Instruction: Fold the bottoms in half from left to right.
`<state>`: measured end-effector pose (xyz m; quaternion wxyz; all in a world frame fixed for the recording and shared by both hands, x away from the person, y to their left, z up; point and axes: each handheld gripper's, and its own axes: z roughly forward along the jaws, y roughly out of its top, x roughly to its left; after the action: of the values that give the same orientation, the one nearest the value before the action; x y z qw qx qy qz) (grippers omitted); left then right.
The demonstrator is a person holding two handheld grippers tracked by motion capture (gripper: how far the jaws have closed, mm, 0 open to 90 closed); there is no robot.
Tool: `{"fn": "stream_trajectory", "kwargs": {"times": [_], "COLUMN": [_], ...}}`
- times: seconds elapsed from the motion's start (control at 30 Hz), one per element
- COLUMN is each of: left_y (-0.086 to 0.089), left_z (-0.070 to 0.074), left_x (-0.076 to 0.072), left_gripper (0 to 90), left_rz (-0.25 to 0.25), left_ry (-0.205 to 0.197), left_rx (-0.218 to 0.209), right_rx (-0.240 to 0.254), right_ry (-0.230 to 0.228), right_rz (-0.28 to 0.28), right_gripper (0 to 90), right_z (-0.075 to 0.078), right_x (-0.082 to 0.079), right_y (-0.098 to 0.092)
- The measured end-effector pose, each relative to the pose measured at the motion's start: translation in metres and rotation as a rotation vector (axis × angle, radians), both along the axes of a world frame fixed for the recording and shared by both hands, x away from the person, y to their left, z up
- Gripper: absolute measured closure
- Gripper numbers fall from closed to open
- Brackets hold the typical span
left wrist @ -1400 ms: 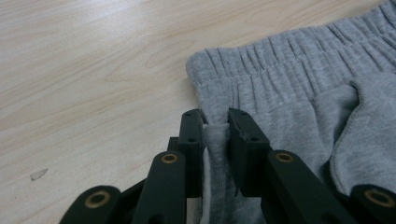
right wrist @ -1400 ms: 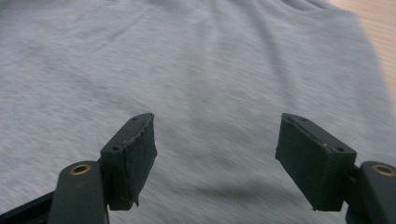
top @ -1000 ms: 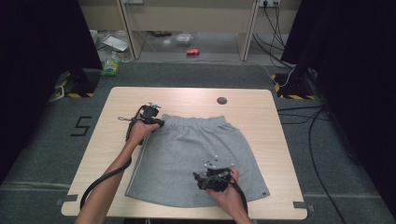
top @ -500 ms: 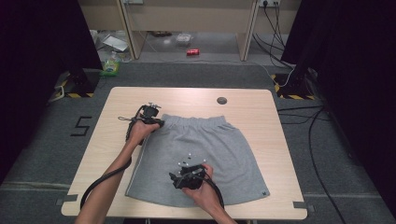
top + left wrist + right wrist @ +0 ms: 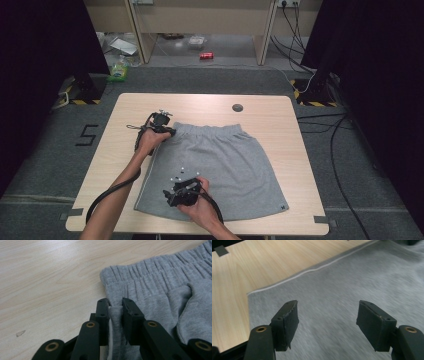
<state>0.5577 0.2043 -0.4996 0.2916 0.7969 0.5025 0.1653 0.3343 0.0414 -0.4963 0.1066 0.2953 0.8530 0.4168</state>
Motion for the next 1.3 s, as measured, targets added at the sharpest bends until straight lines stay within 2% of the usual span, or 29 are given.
{"fn": "stream_trajectory", "kwargs": {"times": [0.3,0.63,1.1,1.13,1.17,1.2,1.3], "left_y": [0.002,0.009,0.010,0.011,0.012,0.012,0.013], "left_z": [0.000,0.000,0.001,0.001,0.001,0.002,0.001], "left_x": [-0.002,-0.005,-0.007,-0.008,-0.008,-0.009,-0.009], "left_gripper": [76.1,76.4,76.4,76.4,76.3,76.3,76.3], "left_rz": [-0.007,-0.013,-0.015,-0.015,-0.017,-0.017,-0.016], "left_ry": [-0.003,0.002,0.011,0.013,0.014,0.015,0.012], "left_rx": [0.013,0.013,0.018,0.019,0.020,0.021,0.015], "right_rx": [0.002,0.005,-0.008,-0.004,-0.009,-0.009,-0.020], "right_ry": [0.011,0.023,0.039,0.060,0.042,0.053,0.050], "right_rz": [0.052,0.073,0.170,0.162,0.177,0.176,0.193], "right_gripper": [34.4,34.7,34.5,34.5,34.5,34.4,34.2], "right_z": [-0.002,-0.005,-0.015,-0.016,-0.016,-0.017,-0.019], "right_x": [-0.004,-0.006,-0.022,-0.024,-0.024,-0.026,-0.028], "right_y": [0.027,0.040,0.072,0.074,0.075,0.077,0.082]}}
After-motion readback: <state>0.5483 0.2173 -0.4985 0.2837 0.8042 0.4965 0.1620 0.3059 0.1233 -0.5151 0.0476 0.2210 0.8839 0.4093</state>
